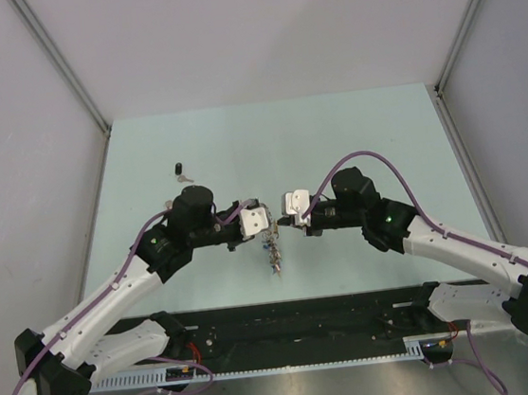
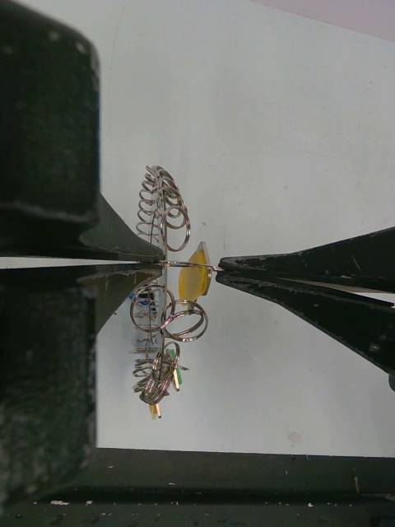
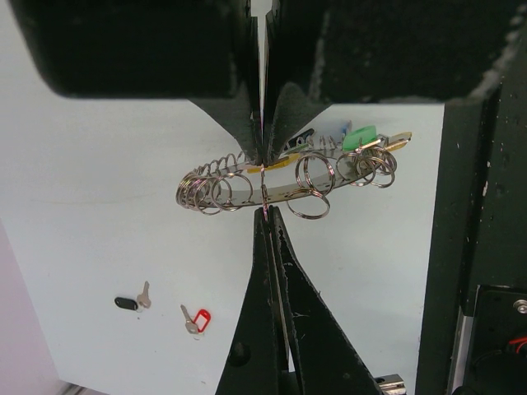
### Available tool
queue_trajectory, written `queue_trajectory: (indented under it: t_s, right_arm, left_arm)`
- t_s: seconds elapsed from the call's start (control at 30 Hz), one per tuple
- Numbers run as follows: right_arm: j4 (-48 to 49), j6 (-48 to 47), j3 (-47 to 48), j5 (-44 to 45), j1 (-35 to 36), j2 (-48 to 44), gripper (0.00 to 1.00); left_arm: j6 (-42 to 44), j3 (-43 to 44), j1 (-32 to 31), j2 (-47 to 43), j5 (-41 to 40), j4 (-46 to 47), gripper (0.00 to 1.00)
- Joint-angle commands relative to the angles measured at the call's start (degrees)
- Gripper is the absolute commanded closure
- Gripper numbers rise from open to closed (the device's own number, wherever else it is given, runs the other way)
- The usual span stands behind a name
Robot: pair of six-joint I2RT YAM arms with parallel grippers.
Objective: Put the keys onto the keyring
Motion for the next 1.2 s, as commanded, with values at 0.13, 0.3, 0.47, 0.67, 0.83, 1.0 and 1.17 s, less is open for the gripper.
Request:
queue_trajectory:
  t_s: [0.13,0.3,0.47,0.67,0.83,1.0,1.17]
  right_arm:
    - [2.06,0.56,2.53,-1.13,-0.09,0.15,1.0]
    - [2.06,0.73,2.53,-1.74,-0.09,0.24,1.0]
    - [3.82,0.91,2.53,-2.27,0.0,0.5,1.0]
    - [4.26,1.26,2.53,-3.06,0.09,0.68,1.0]
    - [4.52,1.44,2.53,-3.59,0.09,0.94,1.0]
    - [4.35,1.44,2.88,-4.64,0.18,1.21,1.0]
    - [3.82,1.35,3.32,-5.61,0.27,1.74,1.0]
  left_arm:
    - [1.21,0.1,-0.37,-1.36,1.51,3.72,1.0]
    - [1.21,0.1,-0.37,-1.45,1.78,3.72,1.0]
    - [1.03,0.1,-0.37,-1.45,2.48,3.89,0.99]
    - [0.86,0.18,-0.37,-1.19,2.83,3.98,0.99]
    - [0.77,0.18,-0.37,-1.27,3.01,3.98,1.0]
    - [0.77,0.27,-0.46,-1.01,3.53,3.81,1.0]
    - [1.03,0.36,-0.54,-0.75,3.98,3.54,1.0]
